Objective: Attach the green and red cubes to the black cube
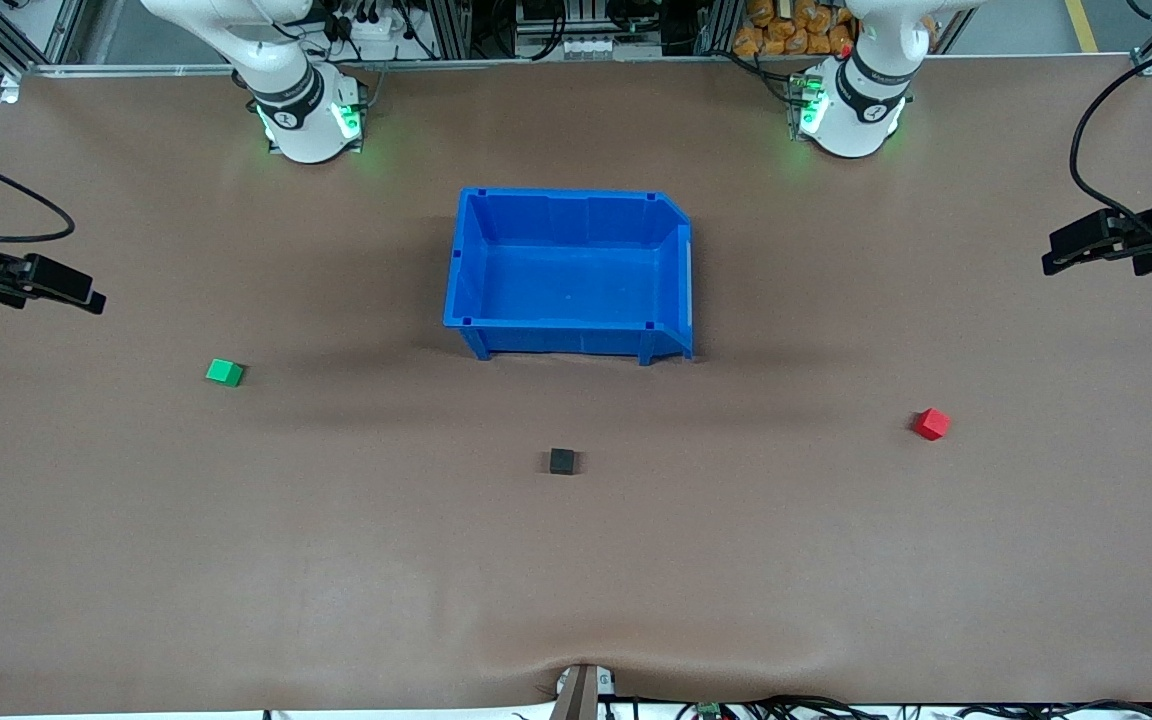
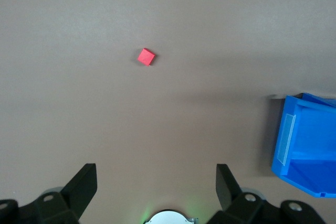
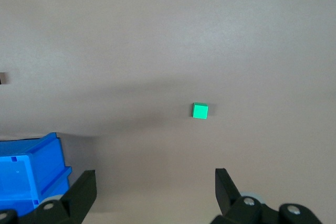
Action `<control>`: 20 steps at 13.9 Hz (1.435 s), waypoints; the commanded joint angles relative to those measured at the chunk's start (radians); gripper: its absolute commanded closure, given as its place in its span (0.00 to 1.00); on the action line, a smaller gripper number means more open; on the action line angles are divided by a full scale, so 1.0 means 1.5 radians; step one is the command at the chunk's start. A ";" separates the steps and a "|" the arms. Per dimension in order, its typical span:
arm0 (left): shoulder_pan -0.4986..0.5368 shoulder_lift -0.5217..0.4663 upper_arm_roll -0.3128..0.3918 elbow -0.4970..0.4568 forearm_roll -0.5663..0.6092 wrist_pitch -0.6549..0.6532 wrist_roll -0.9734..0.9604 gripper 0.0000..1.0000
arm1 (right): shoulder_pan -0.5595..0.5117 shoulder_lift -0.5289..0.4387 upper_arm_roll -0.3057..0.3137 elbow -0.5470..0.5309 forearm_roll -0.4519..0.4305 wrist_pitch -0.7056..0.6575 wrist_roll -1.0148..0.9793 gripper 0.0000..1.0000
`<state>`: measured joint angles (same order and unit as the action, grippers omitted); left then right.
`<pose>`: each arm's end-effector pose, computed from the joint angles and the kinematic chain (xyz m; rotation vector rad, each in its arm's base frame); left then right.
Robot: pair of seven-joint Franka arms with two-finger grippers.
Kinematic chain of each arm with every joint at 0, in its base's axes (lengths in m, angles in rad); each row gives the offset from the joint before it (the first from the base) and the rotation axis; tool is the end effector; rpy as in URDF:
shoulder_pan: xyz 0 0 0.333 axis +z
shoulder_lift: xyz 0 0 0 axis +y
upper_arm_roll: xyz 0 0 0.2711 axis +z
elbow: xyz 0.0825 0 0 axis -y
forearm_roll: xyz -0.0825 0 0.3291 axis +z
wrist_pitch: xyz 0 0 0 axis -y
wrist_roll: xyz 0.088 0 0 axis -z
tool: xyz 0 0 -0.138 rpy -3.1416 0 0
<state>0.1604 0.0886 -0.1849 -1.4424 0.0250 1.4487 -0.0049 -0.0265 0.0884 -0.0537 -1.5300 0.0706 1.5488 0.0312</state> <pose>0.5078 -0.0049 0.5472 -3.1291 0.0274 0.1263 0.5162 -0.0306 0.5191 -3.0675 0.1724 0.1043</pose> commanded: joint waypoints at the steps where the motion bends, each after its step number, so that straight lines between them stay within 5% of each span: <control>1: 0.004 0.005 -0.001 0.009 0.001 0.000 0.012 0.00 | -0.004 -0.003 0.000 0.016 -0.011 -0.002 0.004 0.00; 14: 0.023 0.043 -0.001 0.000 -0.001 -0.017 0.022 0.00 | -0.010 0.003 0.000 0.025 -0.011 -0.002 0.006 0.00; 20: 0.052 0.063 -0.001 0.006 0.001 -0.017 0.028 0.00 | -0.011 0.058 0.000 0.040 -0.013 0.046 0.005 0.00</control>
<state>0.2083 0.1735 -0.1838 -1.4507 0.0250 1.4373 0.0066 -0.0334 0.1426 -0.0596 -1.5042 0.0612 1.6054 0.0315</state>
